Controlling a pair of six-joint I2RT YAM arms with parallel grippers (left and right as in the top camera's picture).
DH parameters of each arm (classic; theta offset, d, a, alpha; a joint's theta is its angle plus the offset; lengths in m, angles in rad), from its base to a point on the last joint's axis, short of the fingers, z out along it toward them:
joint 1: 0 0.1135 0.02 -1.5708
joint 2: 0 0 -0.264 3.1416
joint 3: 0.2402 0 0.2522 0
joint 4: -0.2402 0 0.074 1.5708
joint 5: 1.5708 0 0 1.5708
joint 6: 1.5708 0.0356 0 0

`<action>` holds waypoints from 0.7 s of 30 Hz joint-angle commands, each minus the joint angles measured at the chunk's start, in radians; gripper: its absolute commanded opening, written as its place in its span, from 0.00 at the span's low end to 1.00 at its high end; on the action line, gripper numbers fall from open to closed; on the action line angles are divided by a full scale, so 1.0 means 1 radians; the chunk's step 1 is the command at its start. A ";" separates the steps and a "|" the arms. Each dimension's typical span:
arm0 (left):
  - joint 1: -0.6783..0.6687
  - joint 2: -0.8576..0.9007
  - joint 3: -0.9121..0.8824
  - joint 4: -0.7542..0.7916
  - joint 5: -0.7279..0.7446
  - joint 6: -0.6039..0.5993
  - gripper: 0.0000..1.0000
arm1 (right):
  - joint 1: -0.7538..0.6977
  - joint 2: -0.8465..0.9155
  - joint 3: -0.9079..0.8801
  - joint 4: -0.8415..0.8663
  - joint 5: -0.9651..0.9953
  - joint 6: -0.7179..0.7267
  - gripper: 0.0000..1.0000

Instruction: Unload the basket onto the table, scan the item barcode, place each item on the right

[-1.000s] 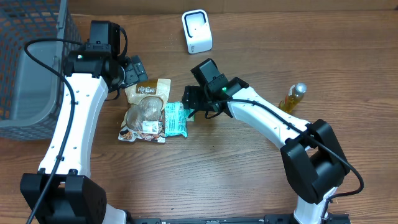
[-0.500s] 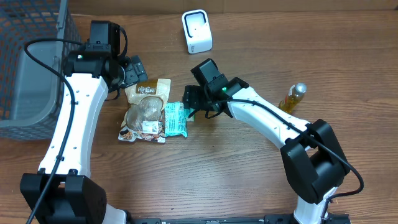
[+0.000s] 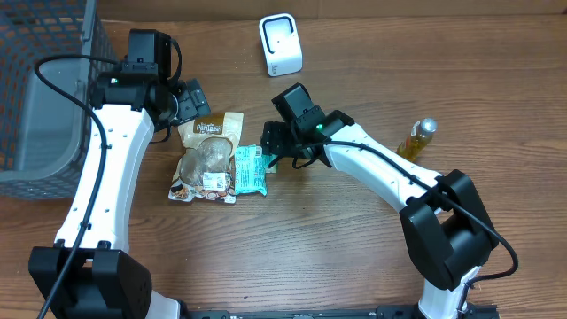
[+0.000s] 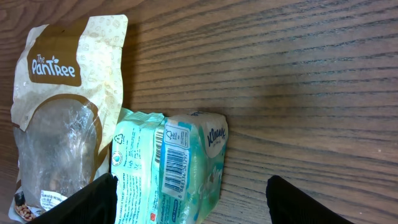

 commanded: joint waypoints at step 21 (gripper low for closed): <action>-0.002 -0.006 0.012 0.000 -0.006 0.003 1.00 | 0.055 0.026 0.001 0.043 0.018 0.000 0.70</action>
